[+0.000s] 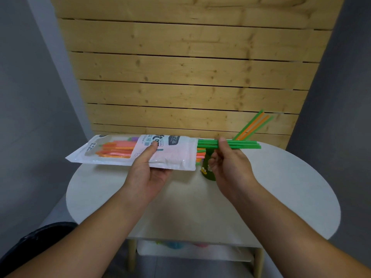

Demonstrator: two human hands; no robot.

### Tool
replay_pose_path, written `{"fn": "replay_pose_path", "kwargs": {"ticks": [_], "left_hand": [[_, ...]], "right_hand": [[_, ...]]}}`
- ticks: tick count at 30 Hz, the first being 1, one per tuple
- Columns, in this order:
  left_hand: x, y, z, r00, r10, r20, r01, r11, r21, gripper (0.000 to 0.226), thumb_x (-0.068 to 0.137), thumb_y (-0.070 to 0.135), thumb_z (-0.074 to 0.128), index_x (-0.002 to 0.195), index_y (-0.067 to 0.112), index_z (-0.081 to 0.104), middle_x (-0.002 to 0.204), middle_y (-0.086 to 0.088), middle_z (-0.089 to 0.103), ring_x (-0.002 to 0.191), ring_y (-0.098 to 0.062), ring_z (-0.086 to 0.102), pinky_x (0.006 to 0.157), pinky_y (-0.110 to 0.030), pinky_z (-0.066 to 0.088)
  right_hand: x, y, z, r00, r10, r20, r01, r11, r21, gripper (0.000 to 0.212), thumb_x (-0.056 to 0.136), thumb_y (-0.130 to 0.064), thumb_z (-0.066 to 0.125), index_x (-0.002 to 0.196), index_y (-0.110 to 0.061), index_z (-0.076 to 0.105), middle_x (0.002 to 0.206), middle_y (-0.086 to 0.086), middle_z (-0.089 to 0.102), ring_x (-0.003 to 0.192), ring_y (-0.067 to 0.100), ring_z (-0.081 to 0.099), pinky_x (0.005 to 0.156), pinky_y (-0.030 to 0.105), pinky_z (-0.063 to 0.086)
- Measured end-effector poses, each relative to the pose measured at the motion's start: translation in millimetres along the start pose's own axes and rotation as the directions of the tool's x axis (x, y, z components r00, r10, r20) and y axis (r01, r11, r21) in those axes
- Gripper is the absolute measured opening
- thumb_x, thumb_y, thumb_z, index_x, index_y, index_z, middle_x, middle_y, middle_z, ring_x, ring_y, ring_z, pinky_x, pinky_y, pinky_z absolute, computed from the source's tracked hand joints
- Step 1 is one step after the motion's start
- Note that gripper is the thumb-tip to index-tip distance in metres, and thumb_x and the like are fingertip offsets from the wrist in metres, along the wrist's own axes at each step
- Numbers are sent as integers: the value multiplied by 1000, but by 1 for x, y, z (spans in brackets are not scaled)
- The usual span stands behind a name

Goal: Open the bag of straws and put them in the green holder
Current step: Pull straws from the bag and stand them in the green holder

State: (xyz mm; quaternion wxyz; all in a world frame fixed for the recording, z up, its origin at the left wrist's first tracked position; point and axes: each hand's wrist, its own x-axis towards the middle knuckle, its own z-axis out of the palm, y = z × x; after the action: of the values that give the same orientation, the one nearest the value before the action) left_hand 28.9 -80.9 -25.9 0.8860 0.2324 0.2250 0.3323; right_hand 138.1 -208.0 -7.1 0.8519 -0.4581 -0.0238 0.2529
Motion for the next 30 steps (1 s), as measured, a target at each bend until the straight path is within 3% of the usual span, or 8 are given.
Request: {"fn": "replay_pose_path", "kwargs": {"ticks": [6,14,19,23,26,30], "left_hand": [[7,5,-5,1000,15,-26,-15,1000,-5,21,93,10,67,113,12,66,103,-10,79,90,-23,77,75,-41,63],[22,9,-13,998,32,-54,-34,999,-38,28,93,10,66,121,10,64,104,-9,79,90,-23,77,65,-38,63],[26,3,-14,999,27,-36,-28,999,-29,38,93,10,66,131,10,60,113,-10,76,98,-24,76,71,-40,63],[26,-2,-11,999,19,-34,-19,1000,-11,41,93,10,66,134,11,59,116,-9,76,100,-24,75,71,-40,63],[25,-7,-7,999,5,-37,-5,1000,2,39,93,10,67,131,12,60,113,-9,77,97,-24,76,68,-39,63],[21,-13,-3,1000,-13,-26,14,999,29,38,93,12,67,130,13,60,113,-9,77,97,-24,76,71,-41,64]], "right_hand": [[13,-14,-9,980,-194,-52,184,971,-153,20,100,-23,55,89,-8,62,71,5,62,53,4,64,62,20,57],[31,-50,-42,921,-377,-99,340,901,-268,20,104,-22,48,93,-15,64,82,3,62,64,8,56,61,19,53],[47,-68,-65,858,-477,-192,382,841,-382,33,102,-27,49,118,1,59,86,3,59,62,7,56,61,19,53],[49,-78,-71,793,-585,-169,444,747,-495,32,103,-28,47,109,0,61,76,1,57,54,4,55,61,23,53],[47,-81,-69,771,-626,-117,453,668,-590,28,102,-29,47,105,-5,61,79,3,60,63,13,58,60,26,52],[42,-80,-60,750,-661,-36,455,554,-697,25,101,-32,47,78,-25,52,88,19,65,78,36,64,73,52,57]]}}
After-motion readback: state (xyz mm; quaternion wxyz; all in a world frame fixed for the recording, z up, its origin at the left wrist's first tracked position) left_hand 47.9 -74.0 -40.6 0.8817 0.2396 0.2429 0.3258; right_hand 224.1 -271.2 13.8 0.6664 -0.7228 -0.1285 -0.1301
